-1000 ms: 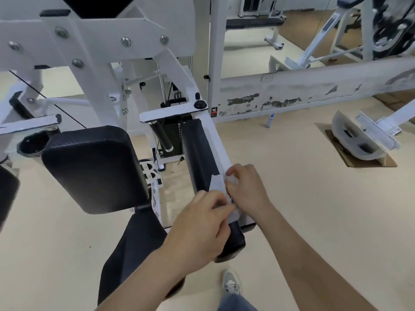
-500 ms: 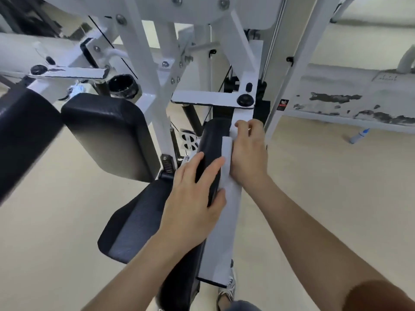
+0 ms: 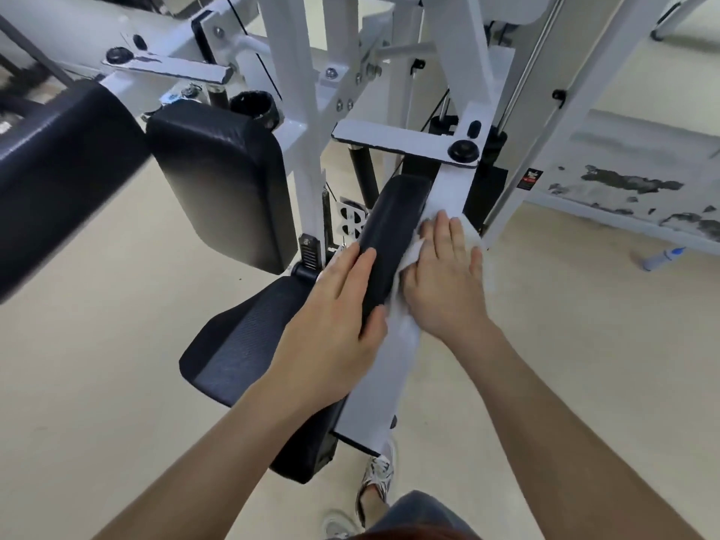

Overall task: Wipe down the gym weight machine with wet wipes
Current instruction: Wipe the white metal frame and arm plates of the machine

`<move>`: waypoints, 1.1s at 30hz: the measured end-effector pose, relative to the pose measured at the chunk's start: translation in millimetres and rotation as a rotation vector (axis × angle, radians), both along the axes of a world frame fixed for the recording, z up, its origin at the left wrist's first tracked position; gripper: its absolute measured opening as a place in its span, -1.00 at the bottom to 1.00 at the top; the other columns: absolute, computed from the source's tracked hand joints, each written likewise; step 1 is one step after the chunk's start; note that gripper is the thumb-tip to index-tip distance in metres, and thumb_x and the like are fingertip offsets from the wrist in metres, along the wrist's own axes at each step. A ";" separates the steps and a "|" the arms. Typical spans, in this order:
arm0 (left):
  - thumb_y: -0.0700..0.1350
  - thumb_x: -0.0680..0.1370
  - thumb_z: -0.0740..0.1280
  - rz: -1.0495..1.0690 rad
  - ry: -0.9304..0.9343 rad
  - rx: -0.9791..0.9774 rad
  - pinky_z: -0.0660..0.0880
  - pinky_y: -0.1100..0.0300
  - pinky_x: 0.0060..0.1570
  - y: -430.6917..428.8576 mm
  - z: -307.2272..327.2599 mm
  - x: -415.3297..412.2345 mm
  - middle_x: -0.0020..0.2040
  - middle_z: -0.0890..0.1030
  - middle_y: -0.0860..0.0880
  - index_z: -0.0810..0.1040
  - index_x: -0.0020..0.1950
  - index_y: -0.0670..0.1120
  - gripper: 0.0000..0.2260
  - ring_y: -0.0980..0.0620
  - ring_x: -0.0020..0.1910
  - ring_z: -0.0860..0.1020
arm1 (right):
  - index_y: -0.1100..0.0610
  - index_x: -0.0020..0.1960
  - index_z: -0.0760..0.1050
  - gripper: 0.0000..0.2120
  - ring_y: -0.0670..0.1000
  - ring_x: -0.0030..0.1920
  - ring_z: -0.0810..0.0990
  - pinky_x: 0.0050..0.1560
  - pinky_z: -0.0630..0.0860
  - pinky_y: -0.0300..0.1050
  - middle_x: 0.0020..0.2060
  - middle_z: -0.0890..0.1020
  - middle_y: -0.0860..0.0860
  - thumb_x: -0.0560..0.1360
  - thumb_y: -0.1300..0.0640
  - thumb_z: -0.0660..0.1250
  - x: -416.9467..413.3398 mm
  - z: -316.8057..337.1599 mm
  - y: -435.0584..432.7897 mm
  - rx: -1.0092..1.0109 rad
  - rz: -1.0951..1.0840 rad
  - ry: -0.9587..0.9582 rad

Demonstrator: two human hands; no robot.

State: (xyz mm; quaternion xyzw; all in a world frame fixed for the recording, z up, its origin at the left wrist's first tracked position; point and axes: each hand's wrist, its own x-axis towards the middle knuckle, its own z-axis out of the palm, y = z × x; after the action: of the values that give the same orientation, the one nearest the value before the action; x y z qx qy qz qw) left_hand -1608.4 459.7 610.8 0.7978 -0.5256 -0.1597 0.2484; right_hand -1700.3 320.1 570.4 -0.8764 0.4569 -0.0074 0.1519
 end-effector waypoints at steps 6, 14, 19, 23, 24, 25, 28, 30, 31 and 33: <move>0.03 0.62 0.17 0.021 0.027 0.073 0.26 0.16 0.36 42.8 4.5 -12.7 0.59 -0.06 0.16 -0.05 0.59 0.11 -0.40 0.19 0.54 -0.01 | 0.22 0.59 -0.12 -0.41 0.10 0.58 -0.17 0.54 -0.14 0.14 0.59 -0.09 0.13 0.61 0.03 -0.13 0.3 -3.2 27.7 -0.065 0.003 -0.006; -0.03 0.63 0.08 0.034 -0.156 -0.019 0.34 0.06 0.38 92.9 -8.8 -39.3 0.60 0.05 -0.05 0.12 0.58 0.04 -0.51 0.00 0.56 0.08 | 0.25 0.59 -0.05 -0.33 0.16 0.57 -0.20 0.56 -0.06 0.12 0.58 -0.08 0.19 0.54 -0.02 -0.10 -52.6 -15.5 181.9 -0.044 0.227 -0.031; -0.17 0.57 0.21 -0.003 -0.351 -0.014 0.27 -0.02 0.44 105.2 -19.8 -42.6 0.56 0.17 -0.17 0.22 0.55 -0.08 -0.47 -0.14 0.55 0.14 | 0.15 0.58 -0.30 -0.19 -0.02 0.52 -0.42 0.54 -0.28 0.00 0.55 -0.34 0.02 0.59 -0.10 0.14 -53.2 10.6 128.3 0.239 0.364 -0.053; -0.20 0.53 0.04 -0.190 -0.581 -0.088 0.14 -0.08 0.49 110.4 -18.2 -62.9 0.55 0.21 -0.19 0.31 0.49 -0.19 -0.49 -0.15 0.55 0.14 | 0.18 0.59 -0.21 -0.30 -0.02 0.52 -0.39 0.51 -0.32 -0.15 0.55 -0.29 0.03 0.65 0.07 0.16 -55.6 -2.9 98.3 0.268 0.294 -0.315; -0.21 0.54 0.00 -0.258 -0.618 -0.081 0.16 -0.08 0.49 109.0 -18.3 -69.4 0.54 0.23 -0.19 0.29 0.50 -0.22 -0.49 -0.14 0.54 0.15 | 0.18 0.59 -0.19 -0.29 -0.01 0.53 -0.35 0.51 -0.31 -0.19 0.56 -0.26 0.04 0.64 0.05 0.18 -55.8 -10.7 98.1 0.232 0.241 -0.397; -0.19 0.55 -0.03 -0.304 -0.652 -0.054 0.19 -0.07 0.48 105.2 -18.4 -73.1 0.53 0.26 -0.19 0.28 0.50 -0.25 -0.49 -0.14 0.53 0.20 | 0.15 0.59 -0.15 -0.29 0.01 0.56 -0.25 0.53 -0.24 -0.17 0.57 -0.18 0.06 0.63 -0.02 0.18 -55.1 -20.4 99.3 0.258 0.169 -0.489; -0.14 0.57 -0.05 -0.309 -0.701 0.081 0.24 -0.03 0.37 84.5 -16.3 -70.4 0.36 0.47 -0.22 0.30 0.48 -0.29 -0.49 -0.13 0.32 0.46 | -0.01 0.58 0.05 -0.30 0.04 0.40 0.43 0.43 0.33 0.04 0.43 0.42 0.03 0.54 -0.31 0.05 -56.7 -32.2 111.9 0.620 -0.194 -0.737; -0.14 0.57 -0.03 -0.315 -0.741 0.130 0.24 -0.02 0.29 74.8 -13.9 -66.7 0.22 0.57 -0.21 0.37 0.43 -0.31 -0.51 -0.14 0.16 0.56 | 0.01 0.54 0.19 -0.38 0.02 0.26 0.54 0.34 0.42 0.06 0.30 0.55 0.03 0.59 -0.28 0.02 -58.1 -34.7 118.8 0.727 -0.307 -0.722; -0.16 0.56 -0.01 -0.346 -0.760 0.119 0.25 -0.01 0.25 73.8 -13.8 -65.7 0.17 0.60 -0.22 0.44 0.37 -0.31 -0.53 -0.13 0.10 0.59 | 0.04 0.47 0.33 -0.44 0.01 0.22 0.57 0.32 0.44 0.06 0.24 0.59 0.04 0.61 -0.24 0.00 -60.5 -35.0 123.2 0.730 -0.315 -0.697; -0.20 0.54 0.03 -0.400 -0.775 0.057 0.34 0.03 0.18 81.5 -11.9 -65.2 0.09 0.65 -0.20 0.57 0.24 -0.28 -0.58 -0.10 -0.03 0.64 | 0.08 0.12 0.55 -0.57 -0.01 -0.01 0.63 0.14 0.51 0.08 -0.05 0.68 -0.01 0.65 -0.15 0.02 -67.6 -28.6 137.1 0.707 -0.308 -0.675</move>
State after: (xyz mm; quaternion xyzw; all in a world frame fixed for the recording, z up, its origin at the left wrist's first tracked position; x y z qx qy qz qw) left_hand -1673.6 541.1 598.9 0.6879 -0.7194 0.0924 -0.0252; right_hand -1767.9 457.2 541.8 -0.6429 0.4807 -0.1573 0.5752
